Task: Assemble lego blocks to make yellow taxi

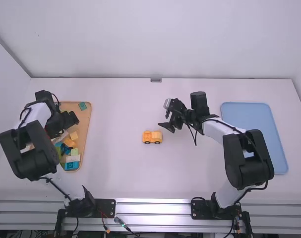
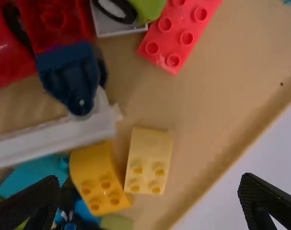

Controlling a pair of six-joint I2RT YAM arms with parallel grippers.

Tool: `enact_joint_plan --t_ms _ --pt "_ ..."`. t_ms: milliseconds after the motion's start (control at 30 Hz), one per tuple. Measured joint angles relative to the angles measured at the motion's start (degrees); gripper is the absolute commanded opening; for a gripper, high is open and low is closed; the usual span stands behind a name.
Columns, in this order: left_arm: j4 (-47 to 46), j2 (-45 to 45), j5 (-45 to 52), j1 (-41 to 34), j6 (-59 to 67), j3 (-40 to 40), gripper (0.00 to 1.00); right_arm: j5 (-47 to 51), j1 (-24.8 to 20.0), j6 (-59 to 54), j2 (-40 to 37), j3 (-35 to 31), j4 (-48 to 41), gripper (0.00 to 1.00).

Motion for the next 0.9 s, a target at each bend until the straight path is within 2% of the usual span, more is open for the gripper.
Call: enact_joint_plan --t_ms 33,167,233,400,667,900 --pt "1.9 0.7 0.7 0.0 0.2 0.0 0.72 0.0 0.0 0.2 0.0 0.0 0.1 0.99" --pt "5.1 0.9 3.0 0.0 0.7 -0.4 0.78 0.0 0.0 0.2 0.0 0.0 0.5 0.99" --pt "4.4 0.9 3.7 0.0 2.0 -0.6 0.70 0.0 0.0 0.2 0.0 0.0 1.0 0.99" --pt "2.3 0.9 4.6 -0.2 6.8 -1.6 0.61 0.0 0.0 0.4 0.0 0.0 1.7 0.99" --pt "3.7 0.9 4.7 -1.5 10.3 -4.2 0.61 0.0 0.0 0.5 0.0 0.0 1.7 0.99" --pt "4.7 0.9 0.2 -1.5 7.1 -7.0 0.62 0.0 0.0 0.6 0.0 0.0 1.7 0.99"
